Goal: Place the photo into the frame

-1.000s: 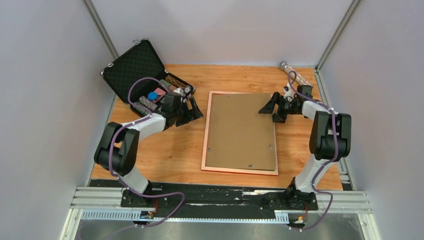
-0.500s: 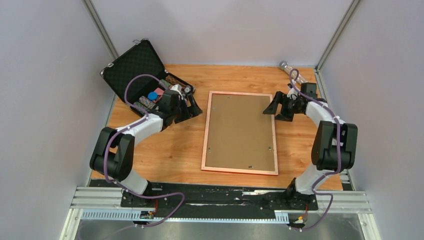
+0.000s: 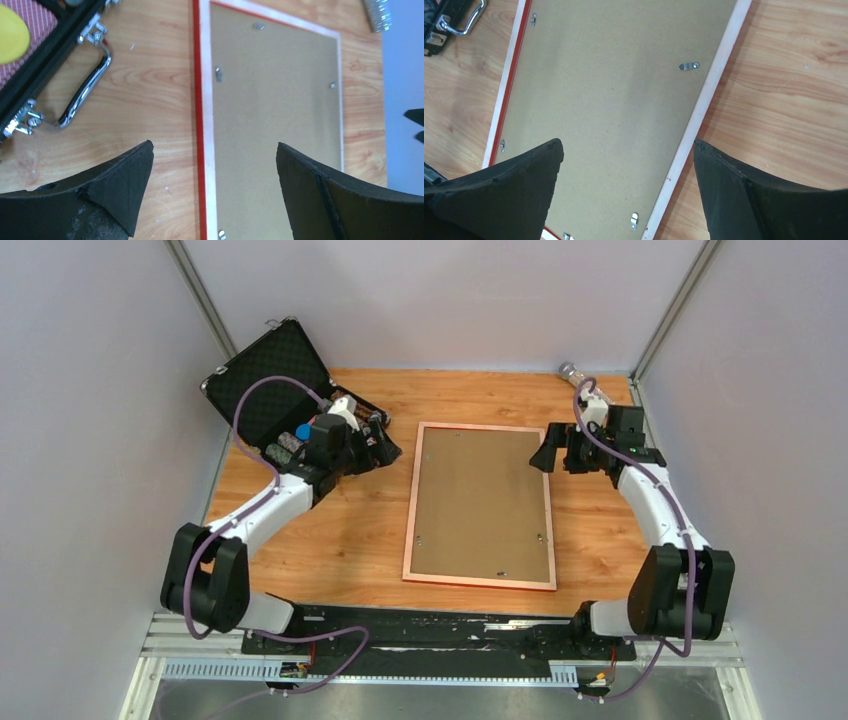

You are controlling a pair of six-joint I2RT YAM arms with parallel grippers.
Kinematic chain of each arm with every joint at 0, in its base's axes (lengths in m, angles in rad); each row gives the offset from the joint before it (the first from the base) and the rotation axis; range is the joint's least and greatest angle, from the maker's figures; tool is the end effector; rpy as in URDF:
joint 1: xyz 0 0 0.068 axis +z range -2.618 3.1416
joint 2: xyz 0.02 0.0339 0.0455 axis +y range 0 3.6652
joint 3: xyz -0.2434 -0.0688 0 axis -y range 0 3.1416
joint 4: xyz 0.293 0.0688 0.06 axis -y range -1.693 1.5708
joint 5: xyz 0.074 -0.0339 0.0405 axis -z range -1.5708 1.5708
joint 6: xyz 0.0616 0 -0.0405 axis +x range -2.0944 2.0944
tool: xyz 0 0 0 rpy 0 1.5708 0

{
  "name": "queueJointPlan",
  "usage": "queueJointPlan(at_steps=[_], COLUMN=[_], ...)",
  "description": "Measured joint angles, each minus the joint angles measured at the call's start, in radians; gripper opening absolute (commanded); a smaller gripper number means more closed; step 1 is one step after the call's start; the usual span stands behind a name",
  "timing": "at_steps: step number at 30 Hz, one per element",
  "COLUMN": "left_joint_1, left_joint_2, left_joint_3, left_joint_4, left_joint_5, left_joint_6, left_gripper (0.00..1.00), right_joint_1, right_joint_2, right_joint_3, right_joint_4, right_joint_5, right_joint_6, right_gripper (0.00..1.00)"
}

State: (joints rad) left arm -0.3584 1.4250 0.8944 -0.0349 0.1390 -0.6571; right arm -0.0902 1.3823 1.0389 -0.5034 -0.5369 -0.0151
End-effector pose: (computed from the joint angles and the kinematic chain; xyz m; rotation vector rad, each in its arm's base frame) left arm 0.3545 -0.1419 0.1855 -0.2465 2.2094 -0.7289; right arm 0.3560 -0.0006 0.2153 -0.1552 2.3386 0.5939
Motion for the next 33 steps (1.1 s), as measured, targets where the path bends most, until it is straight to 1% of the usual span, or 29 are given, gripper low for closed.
queueJointPlan(at_steps=[4, 10, 15, 33], left_joint_1=[0.0, 0.0, 0.0, 0.0], left_joint_2=[-0.065, -0.079, -0.068, 0.008], left_joint_3=[-0.011, -0.021, -0.037, -0.056], left_joint_4=[0.037, 0.064, 0.083, 0.13], left_joint_5=[-0.002, -0.002, -0.001, 0.011], left_joint_6=[0.01, 0.021, 0.032, 0.035], left_gripper=[1.0, 1.0, 1.0, 1.0], right_joint_1=[0.039, 0.056, 0.056, 0.056], right_joint_2=[0.002, 0.117, 0.174, 0.222], right_joint_3=[-0.019, -0.056, -0.068, -0.072], right_joint_4=[0.023, 0.056, 0.06, 0.076], right_joint_5=[0.024, 0.055, 0.065, 0.059], right_joint_6=[-0.018, -0.018, -0.018, -0.017], right_gripper=[1.0, 0.98, 0.98, 0.97])
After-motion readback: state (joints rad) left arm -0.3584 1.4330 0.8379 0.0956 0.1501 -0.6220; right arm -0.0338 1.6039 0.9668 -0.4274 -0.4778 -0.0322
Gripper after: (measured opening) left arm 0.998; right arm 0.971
